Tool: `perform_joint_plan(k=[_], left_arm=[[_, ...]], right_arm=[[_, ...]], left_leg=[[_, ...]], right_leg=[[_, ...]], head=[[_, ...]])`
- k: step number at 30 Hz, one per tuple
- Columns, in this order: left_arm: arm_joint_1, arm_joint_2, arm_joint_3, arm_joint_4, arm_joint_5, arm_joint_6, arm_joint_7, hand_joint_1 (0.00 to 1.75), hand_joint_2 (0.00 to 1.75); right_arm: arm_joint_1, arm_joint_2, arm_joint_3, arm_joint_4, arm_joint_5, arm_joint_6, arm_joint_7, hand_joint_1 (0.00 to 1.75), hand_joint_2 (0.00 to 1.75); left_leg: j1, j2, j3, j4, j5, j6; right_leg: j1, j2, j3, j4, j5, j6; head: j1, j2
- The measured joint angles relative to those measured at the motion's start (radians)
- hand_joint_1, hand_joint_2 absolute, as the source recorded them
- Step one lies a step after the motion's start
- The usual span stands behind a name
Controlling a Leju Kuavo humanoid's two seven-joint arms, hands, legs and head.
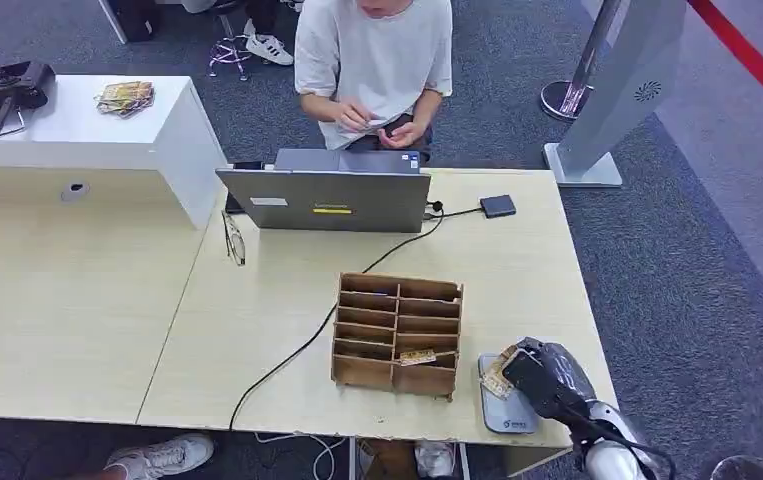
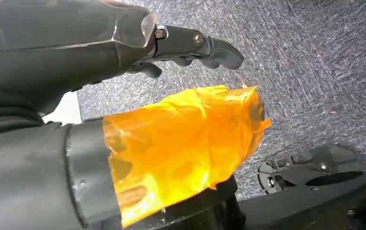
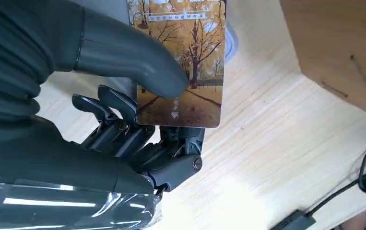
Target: Pass the card to the sensor for recognition and then transmit it.
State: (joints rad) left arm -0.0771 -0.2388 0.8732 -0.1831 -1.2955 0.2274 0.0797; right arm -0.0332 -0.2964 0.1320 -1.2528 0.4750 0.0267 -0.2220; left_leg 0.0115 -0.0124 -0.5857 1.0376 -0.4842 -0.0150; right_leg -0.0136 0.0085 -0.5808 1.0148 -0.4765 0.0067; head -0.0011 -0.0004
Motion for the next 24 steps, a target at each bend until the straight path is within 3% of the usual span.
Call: perform_joint_plan(k=[24], left_arm=[[0.000, -0.005, 0.000, 0.000, -0.003, 0.001, 0.014, 0.00, 0.00]], right_arm=[[0.029, 0.047, -0.010, -0.060, 0.198, -0.136, 0.068, 1.75, 1.75]], left_leg=[[0.000, 0.000, 0.000, 0.000, 0.000, 0.000]], right_leg=[[0.000, 0.000, 0.000, 0.000, 0.000, 0.000]], head=[[0.000, 0.000]])
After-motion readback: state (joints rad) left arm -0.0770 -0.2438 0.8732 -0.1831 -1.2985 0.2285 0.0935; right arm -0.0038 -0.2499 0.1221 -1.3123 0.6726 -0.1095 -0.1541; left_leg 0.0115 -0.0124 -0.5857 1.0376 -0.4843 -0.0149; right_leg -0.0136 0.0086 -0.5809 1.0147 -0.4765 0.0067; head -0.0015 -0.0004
